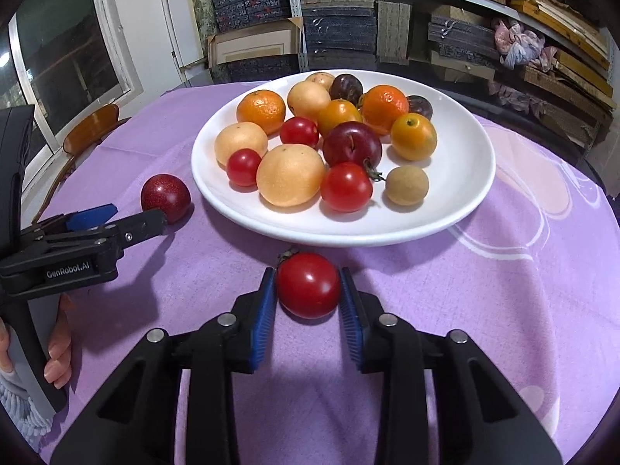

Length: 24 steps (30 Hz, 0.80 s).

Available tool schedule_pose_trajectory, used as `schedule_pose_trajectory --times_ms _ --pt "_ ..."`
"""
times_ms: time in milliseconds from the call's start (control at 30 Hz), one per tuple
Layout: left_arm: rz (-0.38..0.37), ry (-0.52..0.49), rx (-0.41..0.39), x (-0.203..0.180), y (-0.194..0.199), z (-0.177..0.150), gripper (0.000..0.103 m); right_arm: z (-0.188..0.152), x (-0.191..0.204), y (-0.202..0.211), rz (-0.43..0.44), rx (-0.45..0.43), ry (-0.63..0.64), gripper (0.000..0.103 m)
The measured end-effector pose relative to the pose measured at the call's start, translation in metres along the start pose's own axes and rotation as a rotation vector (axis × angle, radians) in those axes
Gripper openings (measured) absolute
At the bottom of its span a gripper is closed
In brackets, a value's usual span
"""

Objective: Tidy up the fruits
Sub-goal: 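Grasp the dark red plum with the left tool while the right tool holds the tomato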

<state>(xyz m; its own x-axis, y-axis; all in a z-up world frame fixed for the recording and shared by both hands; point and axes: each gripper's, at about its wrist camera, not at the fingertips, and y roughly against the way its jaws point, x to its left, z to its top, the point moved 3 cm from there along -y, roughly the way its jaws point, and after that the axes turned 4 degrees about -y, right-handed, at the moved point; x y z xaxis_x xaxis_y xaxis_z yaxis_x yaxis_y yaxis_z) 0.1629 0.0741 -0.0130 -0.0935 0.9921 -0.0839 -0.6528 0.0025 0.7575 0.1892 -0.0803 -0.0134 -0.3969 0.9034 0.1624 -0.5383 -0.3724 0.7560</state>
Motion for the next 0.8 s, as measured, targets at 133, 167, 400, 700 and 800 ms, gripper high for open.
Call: schedule_pose_trajectory --times_ms 133,167,400,700,800 --pt "-0.031 -0.046 -0.043 -0.009 0.008 0.001 0.097 -0.017 -0.01 0.019 0.001 -0.015 0.006 0.031" --pt "-0.038 -0.07 -0.058 -0.014 0.011 0.001 0.097 -0.024 -0.017 0.027 0.004 -0.022 -0.007 0.031" --pt "-0.062 -0.188 -0.063 -0.042 0.009 0.0 0.097 -0.05 -0.054 0.069 0.064 -0.084 -0.109 0.032" --pt "-0.089 -0.239 -0.07 -0.059 0.005 0.001 0.096 -0.053 -0.045 0.069 0.091 -0.068 -0.084 0.032" --pt "-0.072 -0.237 -0.063 -0.06 0.0 0.005 0.091 -0.053 -0.044 0.069 0.092 -0.069 -0.083 0.032"
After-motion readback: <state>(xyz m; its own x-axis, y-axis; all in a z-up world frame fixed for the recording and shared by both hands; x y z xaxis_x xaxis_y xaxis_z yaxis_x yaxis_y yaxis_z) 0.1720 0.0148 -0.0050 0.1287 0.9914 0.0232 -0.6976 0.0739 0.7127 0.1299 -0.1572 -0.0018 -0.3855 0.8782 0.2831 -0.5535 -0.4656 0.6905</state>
